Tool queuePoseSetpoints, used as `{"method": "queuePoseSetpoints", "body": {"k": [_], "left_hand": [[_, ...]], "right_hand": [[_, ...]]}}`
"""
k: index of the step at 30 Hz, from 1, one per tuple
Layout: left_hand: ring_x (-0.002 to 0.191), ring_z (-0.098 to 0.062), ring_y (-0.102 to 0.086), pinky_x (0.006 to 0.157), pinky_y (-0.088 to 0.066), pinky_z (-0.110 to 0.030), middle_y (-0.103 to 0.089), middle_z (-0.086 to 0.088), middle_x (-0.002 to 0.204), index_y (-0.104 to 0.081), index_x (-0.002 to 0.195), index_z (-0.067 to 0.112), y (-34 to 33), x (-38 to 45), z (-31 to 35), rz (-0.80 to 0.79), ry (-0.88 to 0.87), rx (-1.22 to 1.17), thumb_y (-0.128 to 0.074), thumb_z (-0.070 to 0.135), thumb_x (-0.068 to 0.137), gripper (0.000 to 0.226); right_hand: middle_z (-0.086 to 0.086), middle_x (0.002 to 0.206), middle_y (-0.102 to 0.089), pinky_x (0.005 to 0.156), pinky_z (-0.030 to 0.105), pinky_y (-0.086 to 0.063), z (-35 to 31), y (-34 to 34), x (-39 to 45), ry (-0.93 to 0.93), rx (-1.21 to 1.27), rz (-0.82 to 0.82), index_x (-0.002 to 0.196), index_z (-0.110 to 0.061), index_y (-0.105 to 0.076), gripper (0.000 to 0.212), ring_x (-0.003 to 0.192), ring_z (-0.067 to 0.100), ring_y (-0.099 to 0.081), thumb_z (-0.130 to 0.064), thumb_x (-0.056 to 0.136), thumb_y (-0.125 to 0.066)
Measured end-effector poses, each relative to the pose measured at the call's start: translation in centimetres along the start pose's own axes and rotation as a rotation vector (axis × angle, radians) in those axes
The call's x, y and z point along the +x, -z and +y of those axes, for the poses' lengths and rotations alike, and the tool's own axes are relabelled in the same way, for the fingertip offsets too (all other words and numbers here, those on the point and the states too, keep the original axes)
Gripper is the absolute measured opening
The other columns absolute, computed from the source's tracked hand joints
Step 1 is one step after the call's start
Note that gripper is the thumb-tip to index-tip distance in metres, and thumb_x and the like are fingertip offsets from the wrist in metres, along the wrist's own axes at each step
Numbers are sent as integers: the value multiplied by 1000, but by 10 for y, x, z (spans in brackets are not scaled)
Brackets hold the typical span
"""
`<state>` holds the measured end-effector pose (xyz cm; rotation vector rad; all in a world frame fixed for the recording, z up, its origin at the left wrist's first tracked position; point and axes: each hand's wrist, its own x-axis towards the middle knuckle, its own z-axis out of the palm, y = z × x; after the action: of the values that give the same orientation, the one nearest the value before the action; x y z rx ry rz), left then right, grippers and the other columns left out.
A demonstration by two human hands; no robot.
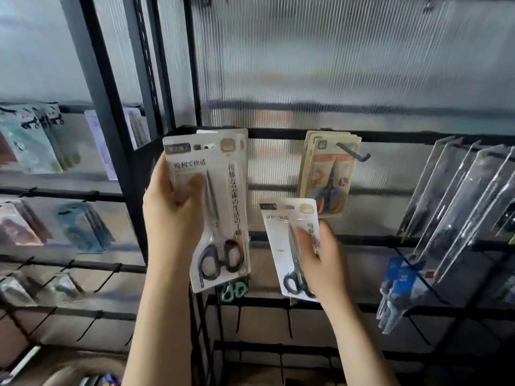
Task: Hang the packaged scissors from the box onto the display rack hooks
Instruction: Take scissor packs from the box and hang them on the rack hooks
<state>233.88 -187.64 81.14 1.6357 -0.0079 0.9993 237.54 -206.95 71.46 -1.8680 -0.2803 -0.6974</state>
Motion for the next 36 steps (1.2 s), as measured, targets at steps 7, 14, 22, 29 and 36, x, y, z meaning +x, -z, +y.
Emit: {"method": "queuePoseSetpoints", "body": {"k": [7,14,22,29,36], "left_hand": [[65,-2,-52,62,-43,-16,-68,0,92,-58,120,22,6,6,-5,-71,6,-29,-55,10,90,32],[56,-1,-46,57,-39,-20,-58,11,71,-63,102,21,10,6,-7,-85,11,-85,-59,11,90,16],[59,7,-54,58,-43,-7,-63,11,80,-59,119,20,3,11,-22,-62,104,-102,-64,13,87,32],[75,5,-60,62,-49,-9,-65,5,95,-52,122,12,-13,28,-36,-58,144,-14,-66,24,87,40],[73,-14,-62,59,-48,-21,-67,-4,89,-50,125,14,-10,28,-45,-45,141,32,-66,30,86,45]], "right_hand": [[13,83,-66,71,45,-49,-4,-5,2,7,-20,25,93,2,-55,28,80,31,-62,-26,94,-55],[0,85,-69,72,44,-53,-3,-11,0,-22,-16,49,93,-10,-58,31,79,12,-66,-41,90,-52],[7,81,-67,69,49,-52,-2,-18,-3,-42,4,67,91,-10,-56,65,77,25,-65,-72,82,-42],[10,76,-64,68,42,-49,-6,-19,-7,-66,-49,92,89,-4,-56,32,73,25,-61,-36,90,-54],[2,82,-67,72,39,-51,-11,-21,-6,-76,-15,92,92,-6,-57,17,77,18,-63,-23,93,-56]]}}
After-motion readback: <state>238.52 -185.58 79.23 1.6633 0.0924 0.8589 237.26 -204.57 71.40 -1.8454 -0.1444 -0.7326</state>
